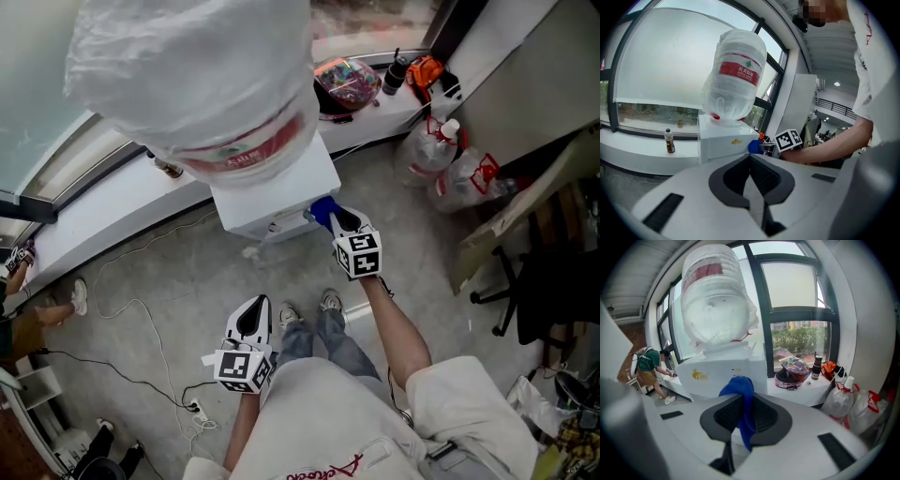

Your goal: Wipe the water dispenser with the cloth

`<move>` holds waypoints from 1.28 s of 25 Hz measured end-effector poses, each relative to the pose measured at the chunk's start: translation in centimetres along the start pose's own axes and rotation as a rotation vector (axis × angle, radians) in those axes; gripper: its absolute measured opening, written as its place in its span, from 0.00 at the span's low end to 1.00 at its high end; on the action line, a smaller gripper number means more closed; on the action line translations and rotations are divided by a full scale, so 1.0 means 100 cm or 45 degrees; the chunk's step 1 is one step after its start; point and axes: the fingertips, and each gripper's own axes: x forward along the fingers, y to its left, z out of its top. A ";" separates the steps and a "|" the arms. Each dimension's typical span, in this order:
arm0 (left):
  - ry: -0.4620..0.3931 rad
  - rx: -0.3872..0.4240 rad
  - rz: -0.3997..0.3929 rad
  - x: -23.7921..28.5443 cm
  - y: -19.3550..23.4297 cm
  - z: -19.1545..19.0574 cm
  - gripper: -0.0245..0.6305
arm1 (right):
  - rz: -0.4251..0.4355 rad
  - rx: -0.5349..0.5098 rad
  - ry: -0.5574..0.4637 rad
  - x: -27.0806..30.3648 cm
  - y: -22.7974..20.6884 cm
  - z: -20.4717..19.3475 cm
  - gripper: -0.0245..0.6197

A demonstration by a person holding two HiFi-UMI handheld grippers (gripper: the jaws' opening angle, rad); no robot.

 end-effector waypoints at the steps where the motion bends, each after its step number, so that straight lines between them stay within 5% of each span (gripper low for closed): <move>1: 0.004 0.001 -0.005 0.003 -0.001 0.000 0.06 | -0.013 0.006 -0.001 -0.001 -0.007 0.000 0.12; 10: 0.017 0.016 -0.046 0.020 -0.018 0.004 0.06 | -0.062 0.026 -0.005 -0.013 -0.040 0.001 0.12; 18: 0.007 0.020 -0.064 0.014 -0.028 0.000 0.06 | -0.045 0.010 -0.016 -0.031 -0.028 -0.003 0.12; 32: -0.049 -0.048 0.079 -0.048 0.004 -0.021 0.06 | 0.251 -0.072 0.057 -0.014 0.124 -0.037 0.12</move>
